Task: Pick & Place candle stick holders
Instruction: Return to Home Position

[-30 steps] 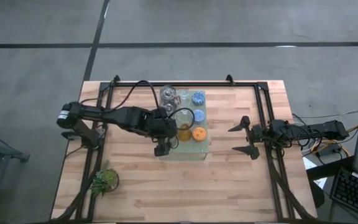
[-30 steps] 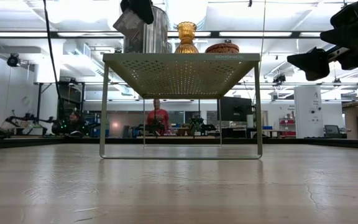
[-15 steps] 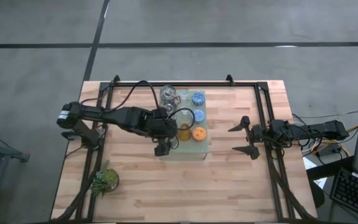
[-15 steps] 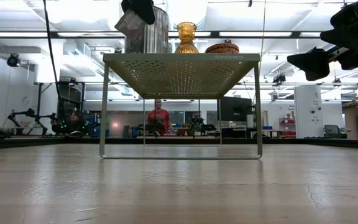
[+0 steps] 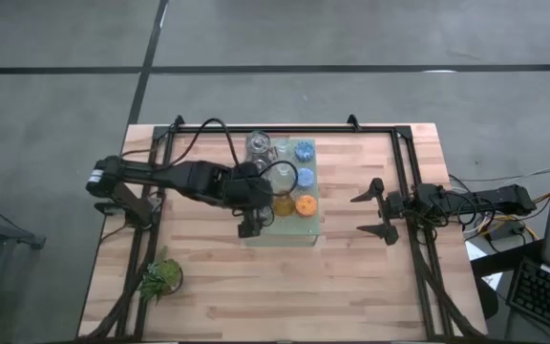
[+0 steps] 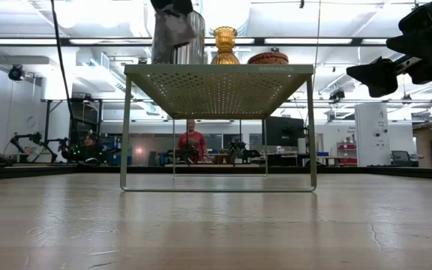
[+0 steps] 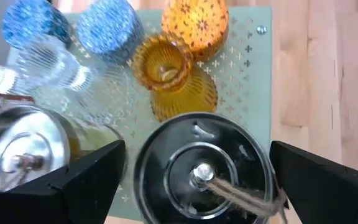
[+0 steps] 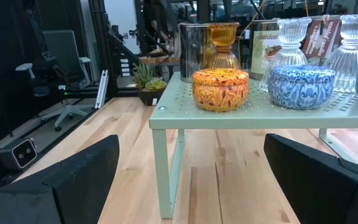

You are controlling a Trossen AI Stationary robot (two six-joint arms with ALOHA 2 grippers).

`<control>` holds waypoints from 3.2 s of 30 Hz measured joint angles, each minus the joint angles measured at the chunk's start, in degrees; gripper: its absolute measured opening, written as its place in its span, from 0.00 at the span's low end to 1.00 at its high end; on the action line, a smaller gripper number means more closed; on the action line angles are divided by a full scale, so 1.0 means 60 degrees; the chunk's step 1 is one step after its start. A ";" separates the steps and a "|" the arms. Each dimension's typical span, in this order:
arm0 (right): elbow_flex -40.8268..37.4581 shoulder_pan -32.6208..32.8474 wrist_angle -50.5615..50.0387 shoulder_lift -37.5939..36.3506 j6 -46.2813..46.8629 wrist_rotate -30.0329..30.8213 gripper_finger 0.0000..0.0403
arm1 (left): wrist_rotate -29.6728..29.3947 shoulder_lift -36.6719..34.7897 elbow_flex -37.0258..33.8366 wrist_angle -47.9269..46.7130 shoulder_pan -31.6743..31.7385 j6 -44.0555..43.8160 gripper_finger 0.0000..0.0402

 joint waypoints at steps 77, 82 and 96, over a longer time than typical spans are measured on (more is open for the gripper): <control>0.0000 0.0002 0.0002 0.0000 0.0000 -0.0002 0.97 | 0.0790 -0.9668 -1.2448 1.0513 -0.2801 -0.1872 0.97; 0.0000 0.0001 -0.0002 0.0000 0.0000 0.0000 0.97 | 0.0465 -0.9916 -1.2564 1.0416 -0.2801 -0.1132 0.80; 0.0000 0.0000 -0.0002 0.0000 0.0000 0.0002 0.97 | -0.1765 -1.1231 -1.2715 0.8361 -0.2787 -0.0895 0.13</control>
